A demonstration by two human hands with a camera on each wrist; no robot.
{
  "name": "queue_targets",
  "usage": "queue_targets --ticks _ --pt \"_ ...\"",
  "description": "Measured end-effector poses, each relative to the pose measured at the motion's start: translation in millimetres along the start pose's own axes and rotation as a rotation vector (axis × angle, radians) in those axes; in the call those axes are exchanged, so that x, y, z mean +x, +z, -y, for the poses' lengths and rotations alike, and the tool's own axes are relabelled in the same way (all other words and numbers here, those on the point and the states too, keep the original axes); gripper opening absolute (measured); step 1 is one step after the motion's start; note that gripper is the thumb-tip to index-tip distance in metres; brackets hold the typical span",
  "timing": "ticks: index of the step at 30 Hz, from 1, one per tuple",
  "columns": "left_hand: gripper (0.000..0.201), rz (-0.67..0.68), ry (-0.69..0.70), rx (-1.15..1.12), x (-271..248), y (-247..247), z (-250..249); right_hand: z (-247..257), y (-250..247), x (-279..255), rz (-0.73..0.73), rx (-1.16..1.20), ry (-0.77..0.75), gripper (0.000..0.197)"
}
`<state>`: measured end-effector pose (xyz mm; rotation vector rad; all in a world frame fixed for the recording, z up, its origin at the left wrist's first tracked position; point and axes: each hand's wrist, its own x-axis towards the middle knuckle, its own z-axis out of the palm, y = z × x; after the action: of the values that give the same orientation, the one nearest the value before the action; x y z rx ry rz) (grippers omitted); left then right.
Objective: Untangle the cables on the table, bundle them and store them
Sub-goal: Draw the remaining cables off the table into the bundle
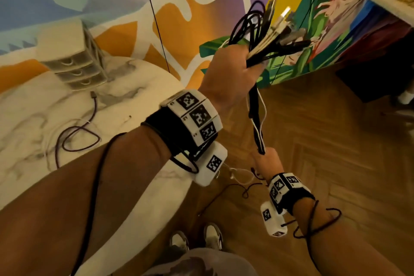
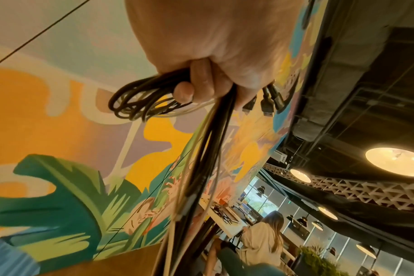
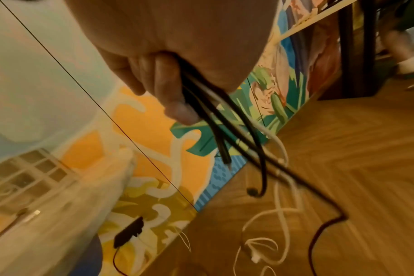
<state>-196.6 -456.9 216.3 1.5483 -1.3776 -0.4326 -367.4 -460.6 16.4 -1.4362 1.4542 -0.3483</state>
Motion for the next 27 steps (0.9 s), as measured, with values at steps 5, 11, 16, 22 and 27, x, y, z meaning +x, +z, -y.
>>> queue_targets --ticks 5,11,16,22,27 --pt "0.014 -0.051 0.055 0.003 -2 -7 -5 -4 10 18 0.100 -0.135 0.104 0.037" --pt "0.013 -0.105 0.123 -0.031 8 -27 -12 5 7 34 -0.015 -0.293 0.075 0.029" --pt "0.009 -0.082 0.113 -0.043 -1 -18 2 -8 0 39 0.095 -0.558 0.016 0.026" --pt "0.019 -0.012 0.017 -0.010 -22 10 28 1 -13 36 0.259 -0.506 -0.162 0.073" --pt "0.022 0.077 -0.074 0.061 -39 32 50 80 -35 10 0.406 0.225 -0.391 0.059"
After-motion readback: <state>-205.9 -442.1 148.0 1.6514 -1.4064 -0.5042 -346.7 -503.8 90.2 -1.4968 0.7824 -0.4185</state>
